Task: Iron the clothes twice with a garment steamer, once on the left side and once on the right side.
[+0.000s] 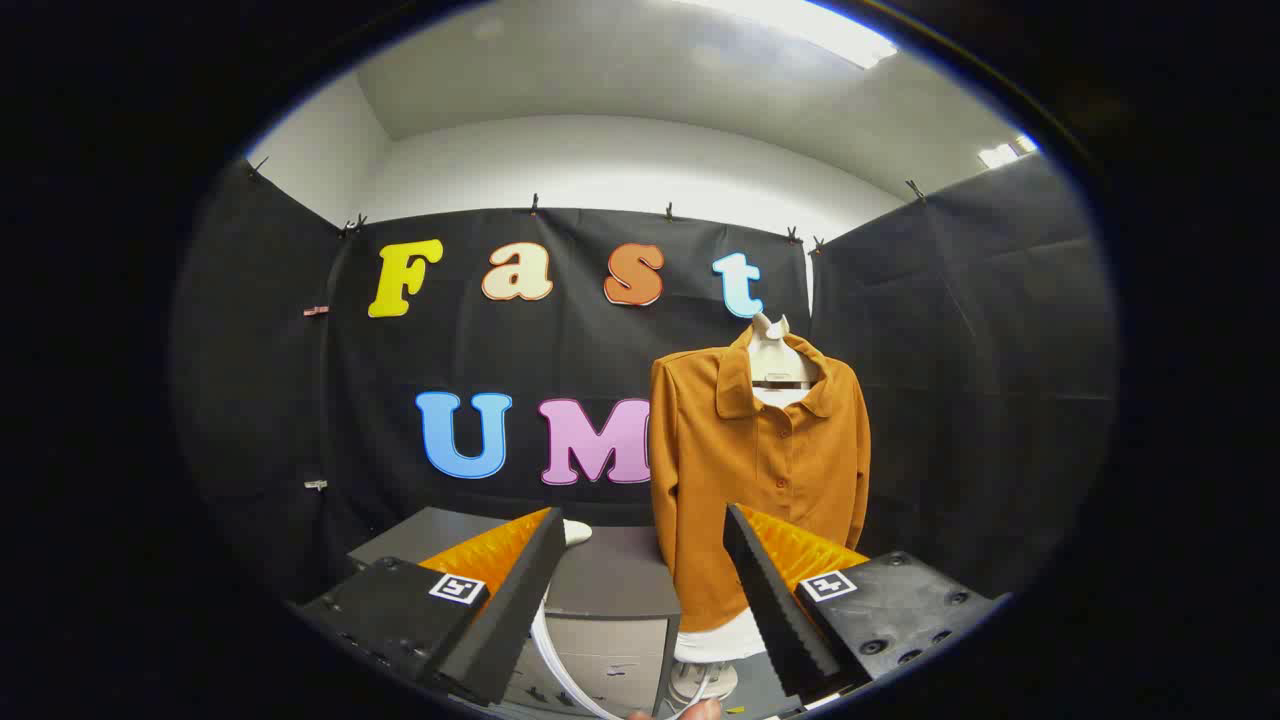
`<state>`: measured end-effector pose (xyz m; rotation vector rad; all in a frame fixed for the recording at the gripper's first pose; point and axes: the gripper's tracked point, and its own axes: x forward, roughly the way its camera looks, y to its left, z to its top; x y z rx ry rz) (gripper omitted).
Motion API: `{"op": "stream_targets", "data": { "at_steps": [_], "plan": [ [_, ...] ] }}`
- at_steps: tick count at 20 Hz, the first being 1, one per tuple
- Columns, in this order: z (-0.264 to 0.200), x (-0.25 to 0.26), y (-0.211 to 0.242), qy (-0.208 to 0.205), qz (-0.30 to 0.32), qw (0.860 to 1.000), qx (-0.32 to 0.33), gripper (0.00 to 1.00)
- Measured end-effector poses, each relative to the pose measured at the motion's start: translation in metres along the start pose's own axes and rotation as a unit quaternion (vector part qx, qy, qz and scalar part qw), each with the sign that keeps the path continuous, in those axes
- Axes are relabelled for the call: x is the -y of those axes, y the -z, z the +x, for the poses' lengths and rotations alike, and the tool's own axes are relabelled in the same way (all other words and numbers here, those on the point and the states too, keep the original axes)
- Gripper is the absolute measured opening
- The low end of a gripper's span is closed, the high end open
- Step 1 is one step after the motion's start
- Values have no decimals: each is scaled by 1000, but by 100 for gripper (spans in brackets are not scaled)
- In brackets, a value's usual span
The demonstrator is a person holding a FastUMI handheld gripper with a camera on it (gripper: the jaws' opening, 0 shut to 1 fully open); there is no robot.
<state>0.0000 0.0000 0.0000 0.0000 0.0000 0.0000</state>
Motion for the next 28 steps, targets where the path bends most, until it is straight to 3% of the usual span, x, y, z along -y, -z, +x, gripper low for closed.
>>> {"op": "stream_targets", "data": {
  "at_steps": [22,28],
  "plan": [
    [-17,-1,8,-4,-2,1000,-15,98],
    [0,-20,13,-16,21,999,-30,98]
  ]
}}
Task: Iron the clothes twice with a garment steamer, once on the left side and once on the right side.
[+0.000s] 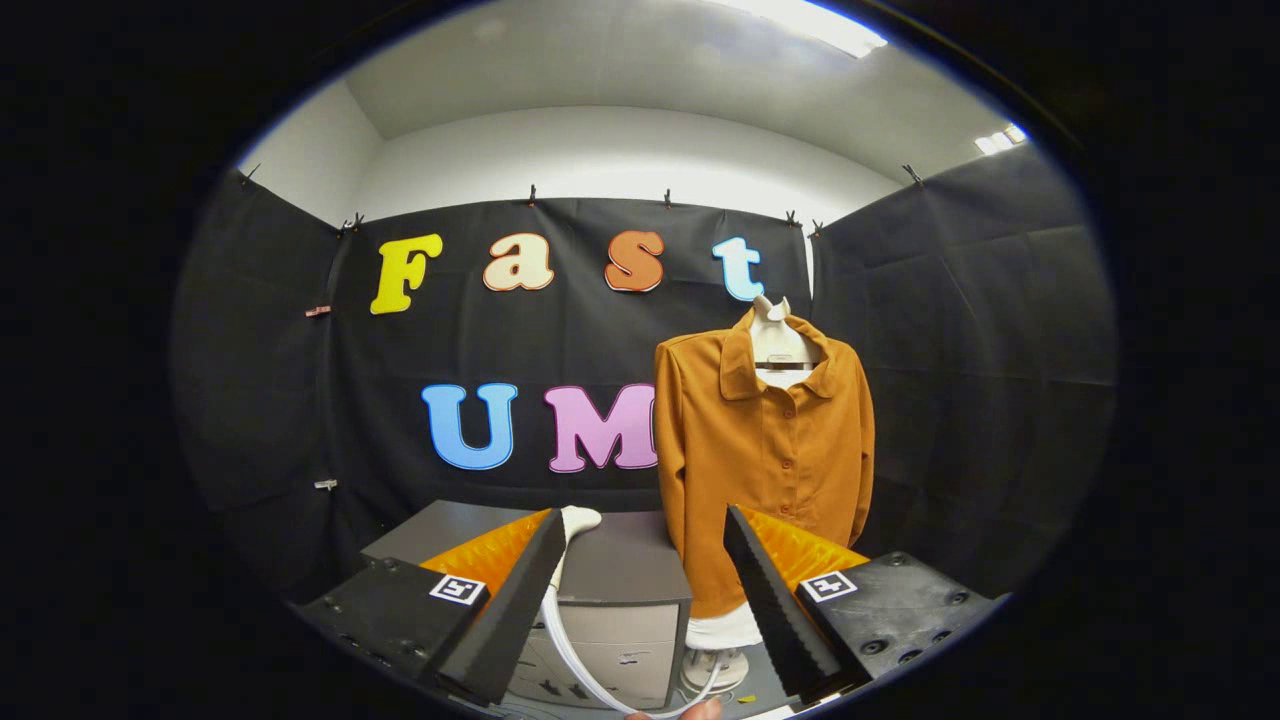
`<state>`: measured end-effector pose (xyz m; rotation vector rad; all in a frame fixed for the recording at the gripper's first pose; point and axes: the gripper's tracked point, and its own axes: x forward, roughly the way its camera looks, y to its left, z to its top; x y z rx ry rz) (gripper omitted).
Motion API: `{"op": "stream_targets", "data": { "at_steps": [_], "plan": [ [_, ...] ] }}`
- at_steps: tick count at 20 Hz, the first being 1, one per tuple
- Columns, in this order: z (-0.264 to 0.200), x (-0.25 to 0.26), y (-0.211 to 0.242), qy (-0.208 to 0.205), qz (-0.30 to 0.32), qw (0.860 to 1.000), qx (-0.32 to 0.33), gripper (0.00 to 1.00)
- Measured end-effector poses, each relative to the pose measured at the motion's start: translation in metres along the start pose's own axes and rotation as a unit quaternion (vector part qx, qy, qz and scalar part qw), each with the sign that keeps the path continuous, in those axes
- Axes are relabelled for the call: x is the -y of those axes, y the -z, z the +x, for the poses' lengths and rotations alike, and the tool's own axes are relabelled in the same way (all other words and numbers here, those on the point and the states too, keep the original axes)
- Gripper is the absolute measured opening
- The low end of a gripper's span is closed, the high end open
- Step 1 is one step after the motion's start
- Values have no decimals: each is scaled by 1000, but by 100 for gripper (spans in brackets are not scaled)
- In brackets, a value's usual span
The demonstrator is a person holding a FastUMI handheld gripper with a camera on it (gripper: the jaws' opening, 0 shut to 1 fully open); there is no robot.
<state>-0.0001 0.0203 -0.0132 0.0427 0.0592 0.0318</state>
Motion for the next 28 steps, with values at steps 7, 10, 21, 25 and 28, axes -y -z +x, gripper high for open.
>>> {"op": "stream_targets", "data": {
  "at_steps": [7,10,21,25,28],
  "plan": [
    [76,-63,73,-41,-14,990,-133,100],
    [105,-88,122,-56,-26,977,-206,100],
    [187,-128,236,-49,-95,938,-329,98],
    [197,-122,262,-28,-103,929,-354,82],
    [201,-115,269,-16,-72,934,-349,41]
  ]
}}
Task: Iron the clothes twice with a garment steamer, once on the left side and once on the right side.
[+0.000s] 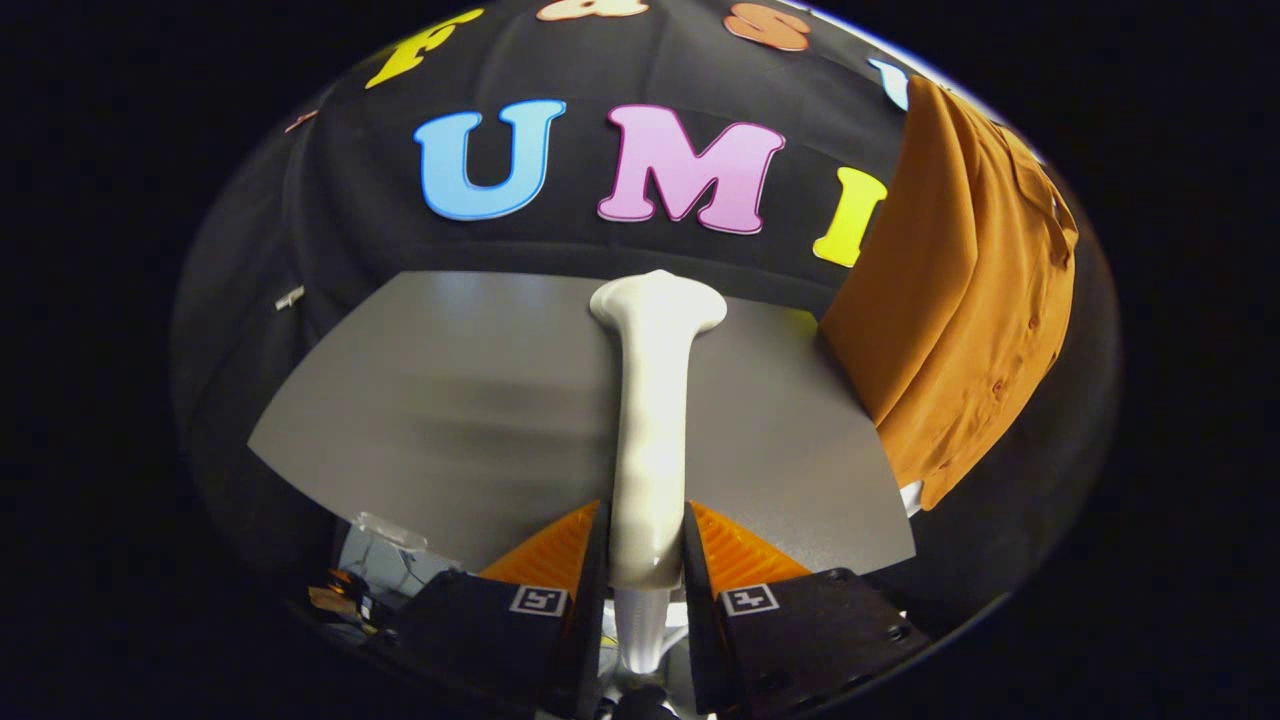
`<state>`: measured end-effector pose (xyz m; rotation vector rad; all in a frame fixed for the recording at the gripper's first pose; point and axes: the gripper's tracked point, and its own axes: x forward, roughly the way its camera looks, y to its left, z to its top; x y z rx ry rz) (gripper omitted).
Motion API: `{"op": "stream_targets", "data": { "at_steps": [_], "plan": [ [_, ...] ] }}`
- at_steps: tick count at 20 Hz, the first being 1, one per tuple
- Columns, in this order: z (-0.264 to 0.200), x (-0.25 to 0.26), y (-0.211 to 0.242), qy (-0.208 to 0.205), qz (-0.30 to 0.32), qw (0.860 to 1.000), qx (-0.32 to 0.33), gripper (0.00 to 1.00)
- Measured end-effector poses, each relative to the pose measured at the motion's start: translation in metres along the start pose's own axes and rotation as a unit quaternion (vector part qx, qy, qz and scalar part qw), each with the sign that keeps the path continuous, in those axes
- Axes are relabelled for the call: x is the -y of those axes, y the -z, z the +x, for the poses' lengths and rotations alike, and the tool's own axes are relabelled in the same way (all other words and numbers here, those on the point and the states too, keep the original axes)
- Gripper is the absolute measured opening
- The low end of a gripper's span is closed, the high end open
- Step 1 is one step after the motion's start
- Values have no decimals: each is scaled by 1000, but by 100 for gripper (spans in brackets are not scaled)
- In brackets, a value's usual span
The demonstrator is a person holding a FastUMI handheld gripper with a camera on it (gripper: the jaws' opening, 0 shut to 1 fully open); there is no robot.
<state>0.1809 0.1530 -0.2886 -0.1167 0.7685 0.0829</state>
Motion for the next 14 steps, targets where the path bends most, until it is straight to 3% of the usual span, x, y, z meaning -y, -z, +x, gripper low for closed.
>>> {"op": "stream_targets", "data": {
  "at_steps": [4,9,14],
  "plan": [
    [-6,-7,-3,-42,36,998,18,24],
    [-46,5,-29,-46,64,993,91,24],
    [-127,41,-69,-39,86,974,208,24]
  ]
}}
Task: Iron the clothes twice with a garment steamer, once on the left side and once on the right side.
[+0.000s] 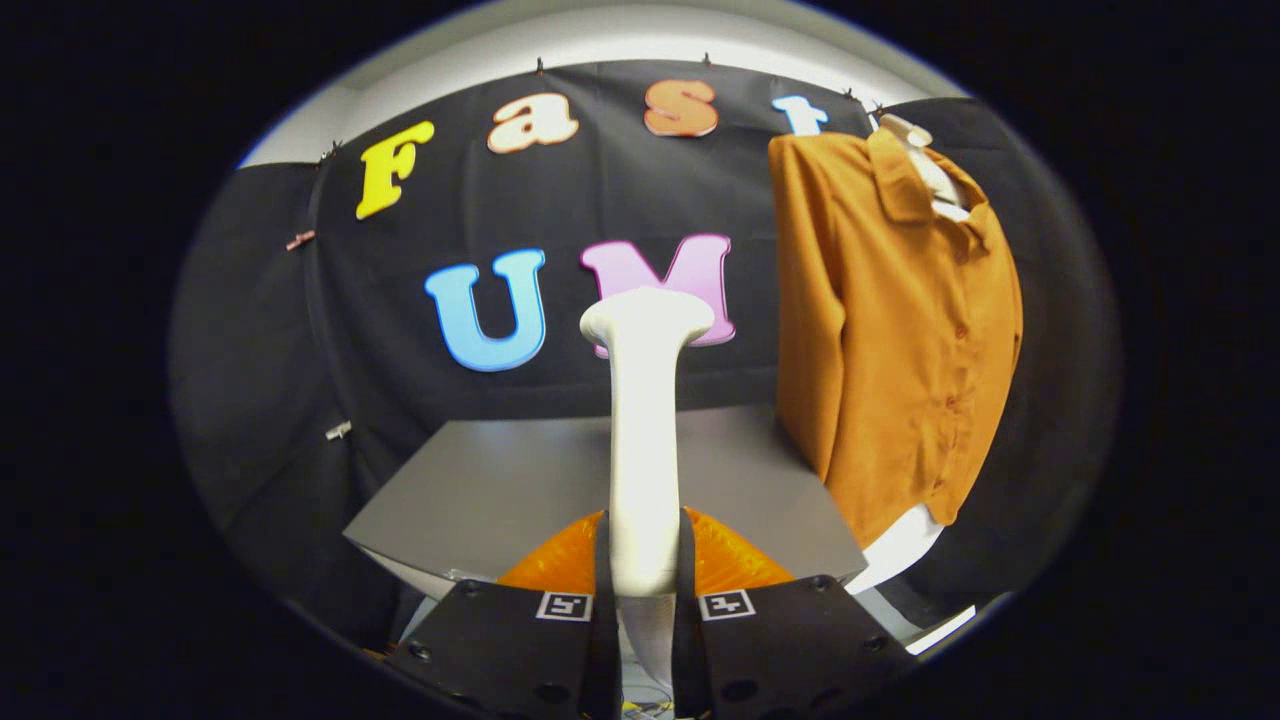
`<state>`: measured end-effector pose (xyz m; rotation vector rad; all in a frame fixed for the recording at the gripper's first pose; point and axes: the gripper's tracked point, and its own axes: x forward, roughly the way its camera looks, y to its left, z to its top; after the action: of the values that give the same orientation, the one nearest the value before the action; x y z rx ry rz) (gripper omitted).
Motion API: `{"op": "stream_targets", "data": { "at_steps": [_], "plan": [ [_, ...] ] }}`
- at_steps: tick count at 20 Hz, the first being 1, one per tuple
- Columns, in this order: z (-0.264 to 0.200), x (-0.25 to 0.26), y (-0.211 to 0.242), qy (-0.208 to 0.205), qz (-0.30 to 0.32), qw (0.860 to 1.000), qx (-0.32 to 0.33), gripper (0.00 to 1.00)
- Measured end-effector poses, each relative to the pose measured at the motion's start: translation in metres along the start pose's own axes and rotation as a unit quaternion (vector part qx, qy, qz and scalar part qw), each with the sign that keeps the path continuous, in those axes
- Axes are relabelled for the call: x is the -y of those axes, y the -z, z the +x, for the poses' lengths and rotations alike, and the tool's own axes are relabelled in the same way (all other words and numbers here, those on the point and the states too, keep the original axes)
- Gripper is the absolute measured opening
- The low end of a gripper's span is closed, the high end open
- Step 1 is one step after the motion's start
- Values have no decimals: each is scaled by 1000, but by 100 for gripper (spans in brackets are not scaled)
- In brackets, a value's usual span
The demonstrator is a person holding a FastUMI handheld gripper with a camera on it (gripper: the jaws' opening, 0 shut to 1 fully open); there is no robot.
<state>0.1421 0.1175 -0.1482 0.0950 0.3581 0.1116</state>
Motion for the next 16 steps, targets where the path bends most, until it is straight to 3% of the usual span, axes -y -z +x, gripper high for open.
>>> {"op": "stream_targets", "data": {
  "at_steps": [7,16],
  "plan": [
    [-92,71,-84,8,-19,989,146,23],
    [-115,183,-84,33,-4,981,192,23]
  ]
}}
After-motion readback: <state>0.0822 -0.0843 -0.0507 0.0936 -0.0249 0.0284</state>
